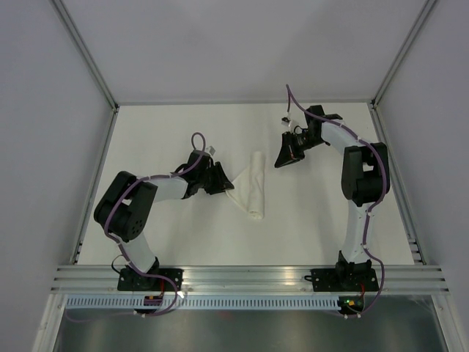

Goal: Fold the napkin, place the utensils inside, and roll it up
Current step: Adjust the napkin at the center of the board.

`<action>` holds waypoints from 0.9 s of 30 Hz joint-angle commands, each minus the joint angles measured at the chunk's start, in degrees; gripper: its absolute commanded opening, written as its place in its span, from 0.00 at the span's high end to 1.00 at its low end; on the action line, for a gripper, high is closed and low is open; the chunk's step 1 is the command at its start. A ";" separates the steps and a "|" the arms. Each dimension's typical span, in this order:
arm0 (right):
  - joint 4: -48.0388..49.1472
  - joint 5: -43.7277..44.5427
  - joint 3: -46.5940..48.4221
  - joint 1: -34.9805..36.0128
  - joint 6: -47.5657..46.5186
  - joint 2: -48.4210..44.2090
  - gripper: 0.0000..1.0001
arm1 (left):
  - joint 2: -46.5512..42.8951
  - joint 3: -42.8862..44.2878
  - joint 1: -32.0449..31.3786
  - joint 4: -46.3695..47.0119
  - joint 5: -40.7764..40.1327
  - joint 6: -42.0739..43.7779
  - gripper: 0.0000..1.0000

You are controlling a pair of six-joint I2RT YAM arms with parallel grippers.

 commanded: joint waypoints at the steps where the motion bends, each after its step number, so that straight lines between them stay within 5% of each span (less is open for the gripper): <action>1: -0.40 -0.93 -0.11 -0.30 -1.66 -3.01 0.84 | 0.63 -0.12 -0.29 -0.41 -0.41 -0.78 0.65; 10: -1.28 -0.23 -0.11 -0.30 -2.71 -1.87 0.86 | -4.20 4.09 -2.74 -0.23 3.45 -0.61 0.88; 27: -1.02 2.76 -3.44 1.72 -4.12 -1.61 0.87 | 3.52 20.01 -10.22 -4.53 6.97 0.71 0.87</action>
